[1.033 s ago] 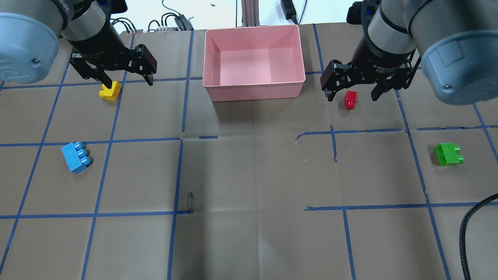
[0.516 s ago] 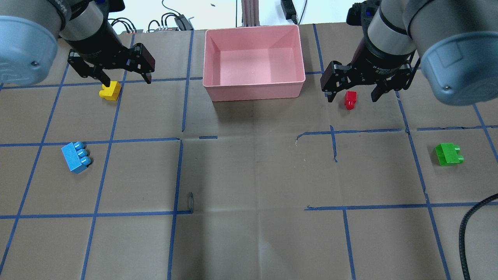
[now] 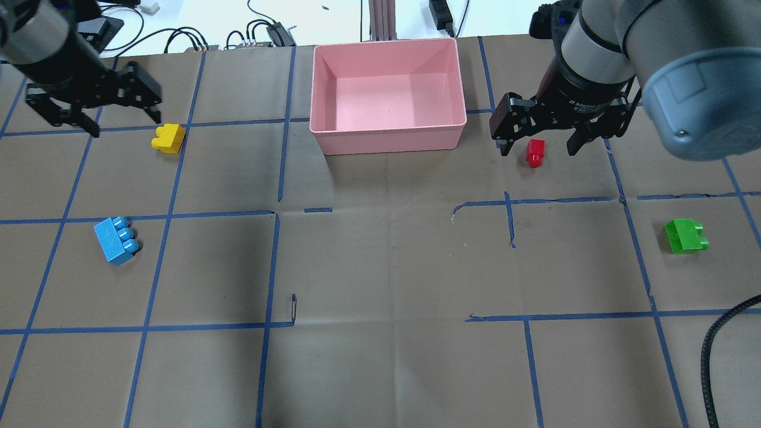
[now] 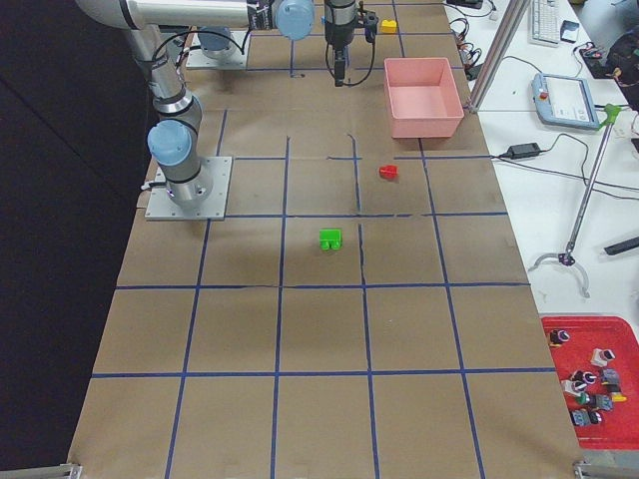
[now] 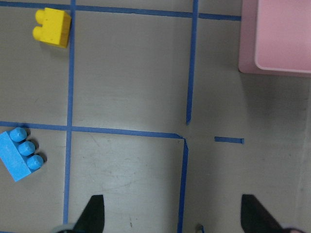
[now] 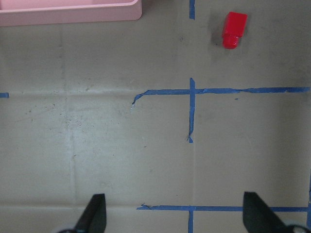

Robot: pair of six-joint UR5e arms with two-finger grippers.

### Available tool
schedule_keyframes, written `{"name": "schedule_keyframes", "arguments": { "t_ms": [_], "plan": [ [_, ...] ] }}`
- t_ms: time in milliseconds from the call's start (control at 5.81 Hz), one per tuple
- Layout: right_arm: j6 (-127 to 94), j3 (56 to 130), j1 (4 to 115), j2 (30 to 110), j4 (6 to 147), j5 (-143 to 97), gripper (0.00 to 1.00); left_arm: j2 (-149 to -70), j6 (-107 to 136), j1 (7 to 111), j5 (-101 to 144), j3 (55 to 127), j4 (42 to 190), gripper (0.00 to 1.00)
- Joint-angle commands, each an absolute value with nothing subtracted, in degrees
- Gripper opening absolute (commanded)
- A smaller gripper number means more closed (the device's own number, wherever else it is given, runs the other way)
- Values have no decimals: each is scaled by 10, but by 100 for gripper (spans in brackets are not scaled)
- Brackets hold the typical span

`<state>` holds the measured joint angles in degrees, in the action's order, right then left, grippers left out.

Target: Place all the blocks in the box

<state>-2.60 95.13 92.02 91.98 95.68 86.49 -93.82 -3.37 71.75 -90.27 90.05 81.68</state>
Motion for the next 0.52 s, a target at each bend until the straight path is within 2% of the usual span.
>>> {"name": "schedule_keyframes", "arguments": {
  "t_ms": [0, 344],
  "plan": [
    [-24, 951, 920, 920, 956, 860, 100, -950, -74, 586, -905, 895, 817, 100],
    [-23, 957, 918, 913, 948, 866, 100, -938, -89, 522, -908, 912, 818, 100]
  ]
}}
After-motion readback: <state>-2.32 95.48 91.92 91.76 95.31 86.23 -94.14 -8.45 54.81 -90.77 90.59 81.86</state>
